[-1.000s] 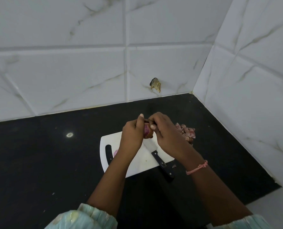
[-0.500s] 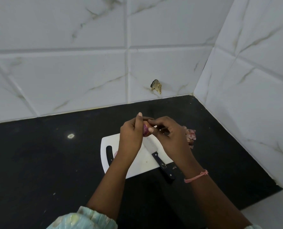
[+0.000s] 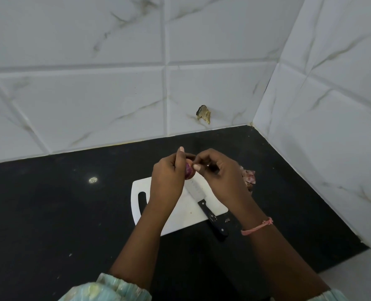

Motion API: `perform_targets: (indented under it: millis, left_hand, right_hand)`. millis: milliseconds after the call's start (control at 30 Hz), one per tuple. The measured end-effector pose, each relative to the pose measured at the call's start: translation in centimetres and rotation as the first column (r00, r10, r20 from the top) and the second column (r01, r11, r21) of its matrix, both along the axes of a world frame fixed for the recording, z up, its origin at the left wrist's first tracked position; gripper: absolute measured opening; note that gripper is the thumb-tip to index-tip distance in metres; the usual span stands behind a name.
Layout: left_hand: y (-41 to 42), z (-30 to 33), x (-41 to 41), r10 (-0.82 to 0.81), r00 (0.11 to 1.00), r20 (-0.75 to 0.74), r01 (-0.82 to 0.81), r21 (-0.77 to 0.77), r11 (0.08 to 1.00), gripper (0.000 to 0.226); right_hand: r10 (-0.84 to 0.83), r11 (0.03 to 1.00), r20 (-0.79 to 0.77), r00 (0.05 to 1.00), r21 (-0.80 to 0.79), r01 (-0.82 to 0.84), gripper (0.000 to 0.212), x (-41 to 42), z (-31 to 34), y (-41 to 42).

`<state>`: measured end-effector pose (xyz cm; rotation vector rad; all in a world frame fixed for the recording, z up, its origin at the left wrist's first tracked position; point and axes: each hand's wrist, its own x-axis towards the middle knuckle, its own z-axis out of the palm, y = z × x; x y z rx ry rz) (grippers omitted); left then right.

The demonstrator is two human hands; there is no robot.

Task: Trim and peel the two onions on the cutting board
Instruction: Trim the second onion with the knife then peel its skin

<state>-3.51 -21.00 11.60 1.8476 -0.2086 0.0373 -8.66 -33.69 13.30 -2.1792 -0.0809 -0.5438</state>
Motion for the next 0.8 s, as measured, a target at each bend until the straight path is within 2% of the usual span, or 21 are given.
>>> perform_targets:
  millis: [100, 167, 400, 600, 733, 800]
  left_hand:
    - [0.2, 0.2, -0.1, 0.003, 1.0, 0.007, -0.003, 0.002, 1.0, 0.043]
    - [0.3, 0.4, 0.0, 0.018, 1.0, 0.016, -0.018, 0.022, 1.0, 0.042]
    - [0.7, 1.0, -0.1, 0.028, 0.999, 0.034, -0.03, 0.066, 0.997, 0.045]
    - [0.3, 1.3, -0.1, 0.028, 0.999, 0.04, -0.033, 0.13, 0.991, 0.048]
    - [0.0, 1.6, 0.3, 0.027, 0.999, -0.029, -0.024, 0.105, 0.994, 0.049]
    - [0.0, 1.7, 0.4, 0.002, 0.993, -0.114, 0.004, 0.055, 0.998, 0.05]
  right_hand:
    - [0.058, 0.959, 0.002, 0.998, -0.279, -0.055, 0.008, 0.5, 0.3, -0.3]
    - [0.08, 0.931, -0.008, 0.997, -0.357, -0.077, 0.008, 0.7, 0.3, -0.2]
    - [0.023, 0.952, 0.12, 0.993, -0.305, 0.015, 0.008, 0.8, -0.1, 0.0]
    - [0.057, 0.909, 0.137, 0.989, -0.417, 0.005, 0.017, 1.5, -0.1, 0.0]
    - [0.032, 0.872, 0.135, 0.99, -0.488, 0.038, 0.032, 1.8, -0.5, 0.3]
    - [0.02, 0.864, 0.162, 0.987, -0.499, 0.065, 0.038, 1.9, -0.7, 0.3]
